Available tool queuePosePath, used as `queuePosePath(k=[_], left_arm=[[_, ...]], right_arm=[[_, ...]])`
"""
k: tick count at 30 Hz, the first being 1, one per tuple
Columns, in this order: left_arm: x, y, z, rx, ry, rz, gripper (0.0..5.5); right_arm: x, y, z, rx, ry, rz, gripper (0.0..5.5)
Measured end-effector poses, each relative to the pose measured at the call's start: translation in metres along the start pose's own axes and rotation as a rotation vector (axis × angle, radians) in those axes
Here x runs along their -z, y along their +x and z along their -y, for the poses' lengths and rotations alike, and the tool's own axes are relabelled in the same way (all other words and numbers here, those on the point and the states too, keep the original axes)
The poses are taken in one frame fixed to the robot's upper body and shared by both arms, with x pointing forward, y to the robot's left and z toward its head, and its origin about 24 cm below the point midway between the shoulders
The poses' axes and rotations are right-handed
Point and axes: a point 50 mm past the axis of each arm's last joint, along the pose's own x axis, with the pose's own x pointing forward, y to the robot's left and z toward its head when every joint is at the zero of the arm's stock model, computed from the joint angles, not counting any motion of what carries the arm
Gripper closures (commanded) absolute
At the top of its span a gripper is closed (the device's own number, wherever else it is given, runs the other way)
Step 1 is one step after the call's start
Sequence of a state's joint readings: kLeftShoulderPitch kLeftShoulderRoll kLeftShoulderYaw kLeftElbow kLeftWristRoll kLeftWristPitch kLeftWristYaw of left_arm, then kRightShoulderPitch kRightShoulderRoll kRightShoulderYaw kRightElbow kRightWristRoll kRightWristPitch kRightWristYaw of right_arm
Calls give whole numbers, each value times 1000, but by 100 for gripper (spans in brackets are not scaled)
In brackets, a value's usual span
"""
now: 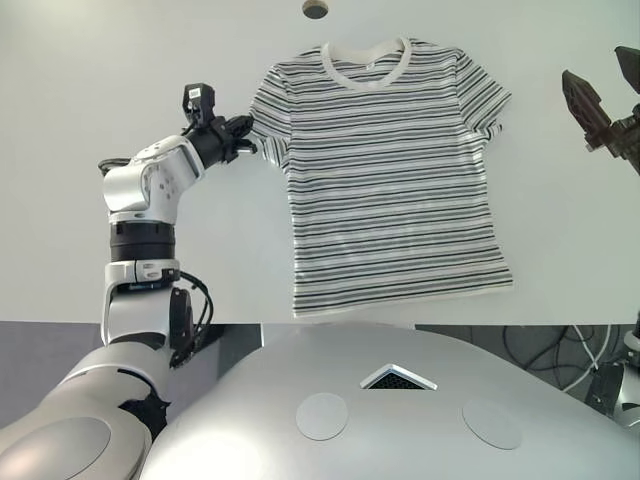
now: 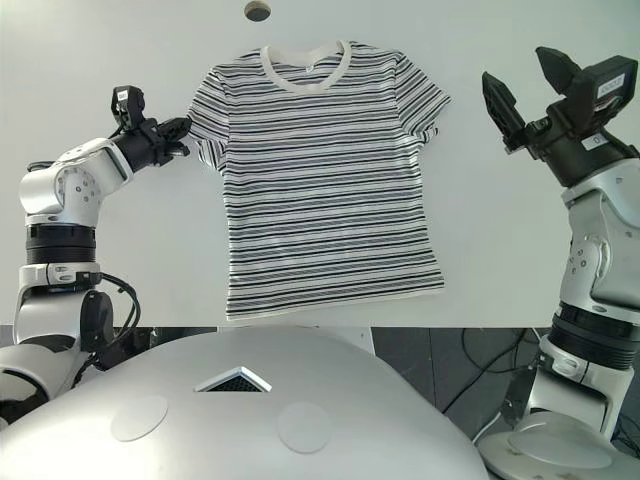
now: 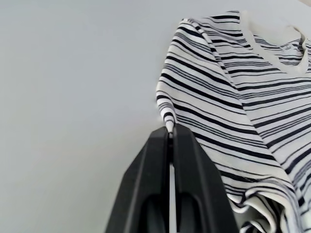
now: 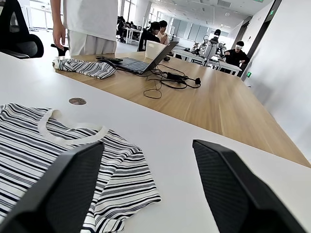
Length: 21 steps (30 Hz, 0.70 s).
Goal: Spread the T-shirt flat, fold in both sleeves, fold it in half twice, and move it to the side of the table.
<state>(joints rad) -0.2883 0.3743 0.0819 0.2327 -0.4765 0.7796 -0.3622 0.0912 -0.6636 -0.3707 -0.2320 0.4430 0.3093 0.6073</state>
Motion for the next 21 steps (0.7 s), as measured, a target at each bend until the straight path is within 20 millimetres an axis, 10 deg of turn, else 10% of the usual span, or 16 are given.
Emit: queuePosePath(k=[21], left_arm=[[-22, 25, 87, 171, 115, 29, 549]], right_arm=[[16, 10, -16, -33, 21, -20, 206]])
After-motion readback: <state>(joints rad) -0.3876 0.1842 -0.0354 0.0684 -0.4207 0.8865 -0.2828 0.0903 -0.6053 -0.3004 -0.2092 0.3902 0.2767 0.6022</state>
